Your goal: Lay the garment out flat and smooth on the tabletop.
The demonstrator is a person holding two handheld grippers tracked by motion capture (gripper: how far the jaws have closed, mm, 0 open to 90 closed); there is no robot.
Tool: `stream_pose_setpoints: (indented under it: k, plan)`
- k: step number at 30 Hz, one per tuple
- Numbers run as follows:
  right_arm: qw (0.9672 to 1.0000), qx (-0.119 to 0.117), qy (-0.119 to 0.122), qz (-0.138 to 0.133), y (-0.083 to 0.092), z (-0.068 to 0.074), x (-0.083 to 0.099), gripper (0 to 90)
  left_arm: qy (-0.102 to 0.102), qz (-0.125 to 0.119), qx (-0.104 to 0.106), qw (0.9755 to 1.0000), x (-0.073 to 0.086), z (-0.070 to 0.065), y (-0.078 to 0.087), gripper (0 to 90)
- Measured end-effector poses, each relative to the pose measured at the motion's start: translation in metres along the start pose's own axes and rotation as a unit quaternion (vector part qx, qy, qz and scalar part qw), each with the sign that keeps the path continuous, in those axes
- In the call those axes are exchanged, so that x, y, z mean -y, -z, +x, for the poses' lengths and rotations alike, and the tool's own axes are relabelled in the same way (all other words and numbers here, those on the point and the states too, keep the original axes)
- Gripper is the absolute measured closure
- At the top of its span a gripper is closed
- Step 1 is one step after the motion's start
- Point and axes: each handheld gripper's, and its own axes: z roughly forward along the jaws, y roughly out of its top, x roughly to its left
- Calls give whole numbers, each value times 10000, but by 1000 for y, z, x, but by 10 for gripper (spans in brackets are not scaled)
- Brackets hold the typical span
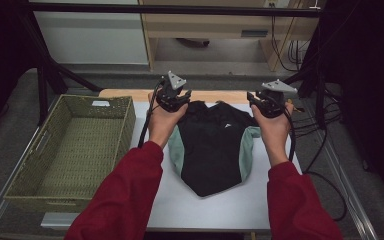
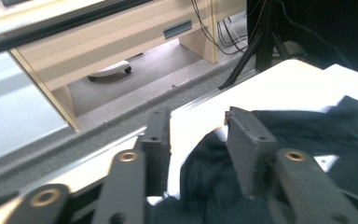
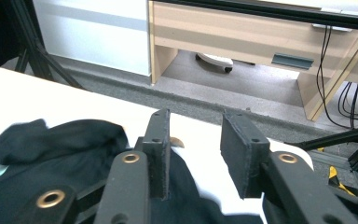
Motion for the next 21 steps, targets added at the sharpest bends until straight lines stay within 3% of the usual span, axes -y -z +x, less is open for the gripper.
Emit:
stream_pose_setpoints:
  k: [5, 7, 9, 14, 18, 21]
  plan:
    - [9998, -154, -14, -90, 31, 15, 29, 545, -91, -62, 155, 9998, 20, -25, 29, 486]
    - [9997, -241, 15, -107, 43, 21, 40, 514, -9, -63, 252, 9997, 31, -32, 41, 469]
    - [9993, -378, 5, 66, 58, 28, 51, 471, 69, -98, 330, 9994, 43, -37, 51, 459]
    - [9992, -391, 28, 40, 86, 42, 77, 435, 356, 28, 530, 9980, 88, -47, 82, 424]
    - [9987, -454, -217, 8, 106, 51, 105, 436, 318, 303, 691, 9966, 129, -57, 103, 423]
    - [9978, -550, -312, 206, 116, 58, 126, 441, 243, 427, 694, 9964, 153, -63, 117, 416]
